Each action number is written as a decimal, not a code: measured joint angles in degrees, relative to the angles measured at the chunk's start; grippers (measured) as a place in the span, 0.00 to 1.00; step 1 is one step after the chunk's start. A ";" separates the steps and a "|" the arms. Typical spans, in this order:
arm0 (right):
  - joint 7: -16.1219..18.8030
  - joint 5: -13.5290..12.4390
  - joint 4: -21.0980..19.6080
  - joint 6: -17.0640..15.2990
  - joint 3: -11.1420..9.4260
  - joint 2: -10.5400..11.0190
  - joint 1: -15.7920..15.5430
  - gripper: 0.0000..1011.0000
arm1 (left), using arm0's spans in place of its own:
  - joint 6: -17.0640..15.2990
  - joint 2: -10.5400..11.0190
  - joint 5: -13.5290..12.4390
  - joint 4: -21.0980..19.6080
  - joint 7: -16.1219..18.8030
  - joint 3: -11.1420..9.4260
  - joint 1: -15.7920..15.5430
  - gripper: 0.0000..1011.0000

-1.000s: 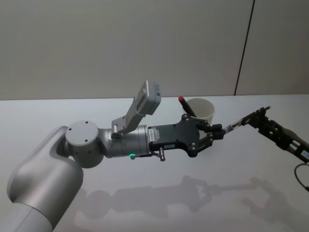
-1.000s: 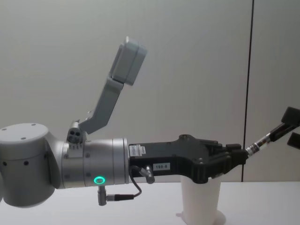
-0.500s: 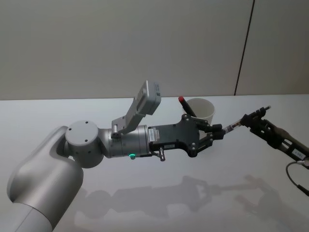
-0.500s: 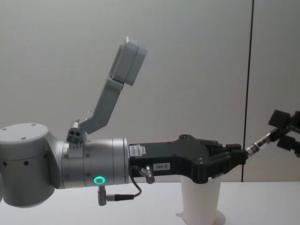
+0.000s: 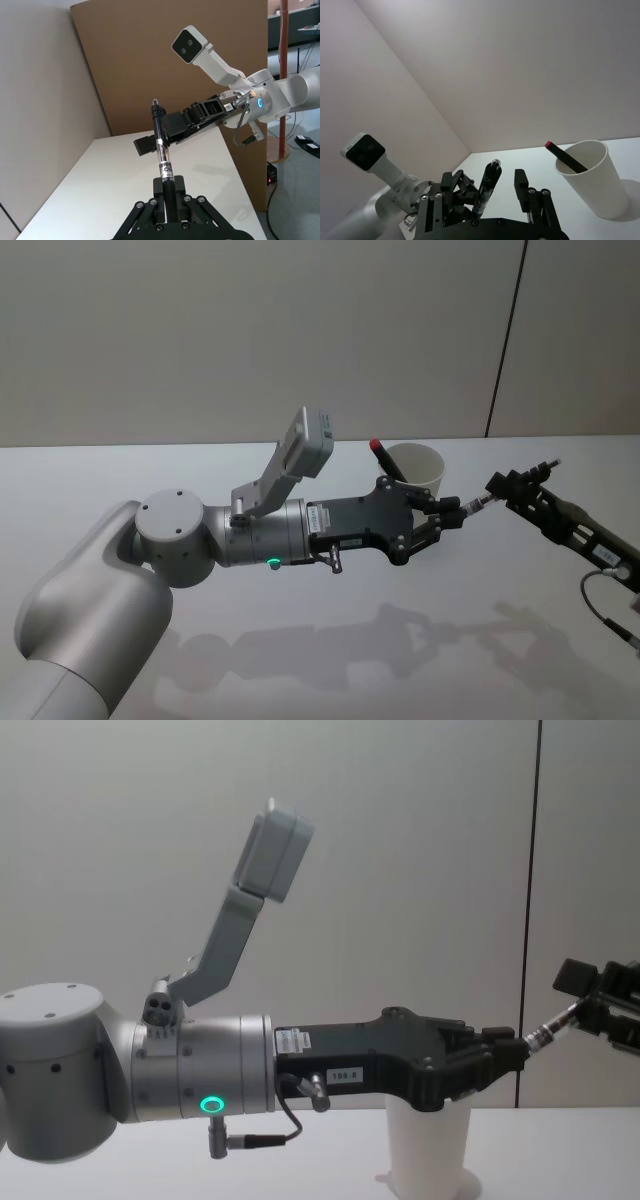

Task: Place the pen into the pen holder.

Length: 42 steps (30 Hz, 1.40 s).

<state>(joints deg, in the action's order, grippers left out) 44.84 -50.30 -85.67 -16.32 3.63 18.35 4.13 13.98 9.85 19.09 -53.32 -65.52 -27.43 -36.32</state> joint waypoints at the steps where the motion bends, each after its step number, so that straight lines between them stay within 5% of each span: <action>1: -0.07 -0.09 0.01 0.00 0.07 -0.01 0.05 0.78 | 0.00 0.00 0.00 0.00 0.00 0.00 0.00 0.13; 21: -0.46 -3.27 0.35 0.66 0.74 0.26 0.77 0.13 | 0.00 0.00 0.00 0.00 0.00 0.00 0.00 0.13; 36: -0.33 -4.54 0.39 1.21 1.11 0.86 0.98 0.13 | 0.03 0.02 0.03 -0.01 0.00 0.00 0.00 0.13; 42: -0.39 -4.98 0.26 1.58 1.20 1.12 1.05 0.13 | -0.05 0.03 -0.11 0.00 0.01 0.00 0.00 0.28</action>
<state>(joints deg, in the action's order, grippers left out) 44.45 -55.28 -85.40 -14.74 4.83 19.47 5.18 13.93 9.88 18.98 -53.33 -65.51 -27.43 -36.32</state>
